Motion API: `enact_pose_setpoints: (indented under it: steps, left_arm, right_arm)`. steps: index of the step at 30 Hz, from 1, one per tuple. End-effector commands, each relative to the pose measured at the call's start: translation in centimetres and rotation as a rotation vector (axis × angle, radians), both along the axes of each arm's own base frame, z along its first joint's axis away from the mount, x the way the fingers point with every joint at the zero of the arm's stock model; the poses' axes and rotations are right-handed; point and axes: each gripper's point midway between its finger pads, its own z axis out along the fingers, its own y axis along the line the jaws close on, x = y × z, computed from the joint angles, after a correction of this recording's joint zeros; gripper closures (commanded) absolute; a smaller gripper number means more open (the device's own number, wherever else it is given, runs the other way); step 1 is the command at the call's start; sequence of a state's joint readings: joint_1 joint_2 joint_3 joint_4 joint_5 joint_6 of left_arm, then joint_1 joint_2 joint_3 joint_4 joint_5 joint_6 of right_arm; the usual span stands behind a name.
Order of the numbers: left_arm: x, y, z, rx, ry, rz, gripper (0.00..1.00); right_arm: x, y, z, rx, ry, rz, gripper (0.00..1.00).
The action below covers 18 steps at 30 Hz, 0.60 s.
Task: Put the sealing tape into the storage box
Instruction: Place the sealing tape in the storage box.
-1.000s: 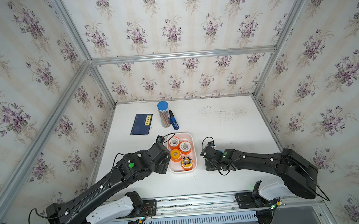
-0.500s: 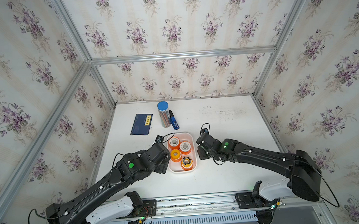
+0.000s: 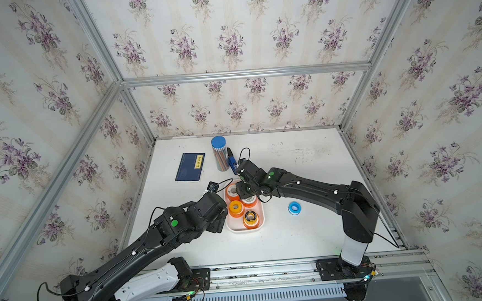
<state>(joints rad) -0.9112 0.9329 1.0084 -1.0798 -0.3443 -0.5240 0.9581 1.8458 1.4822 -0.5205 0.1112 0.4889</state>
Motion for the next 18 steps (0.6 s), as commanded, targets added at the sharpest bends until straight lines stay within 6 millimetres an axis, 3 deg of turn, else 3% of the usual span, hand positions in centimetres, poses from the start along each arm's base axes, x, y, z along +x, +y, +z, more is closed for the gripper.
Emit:
enact_pose_setpoints:
  steps: [1, 8, 18]
  left_arm:
    - [0.2, 0.2, 0.2, 0.004, -0.015, 0.013, 0.13]
    - [0.1, 0.2, 0.1, 0.003, -0.012, 0.012, 0.13]
    - [0.2, 0.2, 0.2, 0.001, -0.014, 0.013, 0.13]
  right_arm:
    - [0.3, 1.6, -0.5, 0.001, 0.016, 0.051, 0.51]
    - [1.6, 3.6, -2.1, -0.036, 0.022, 0.065, 0.51]
    - [2.2, 3.2, -4.5, -0.114, 0.023, 0.059, 0.5]
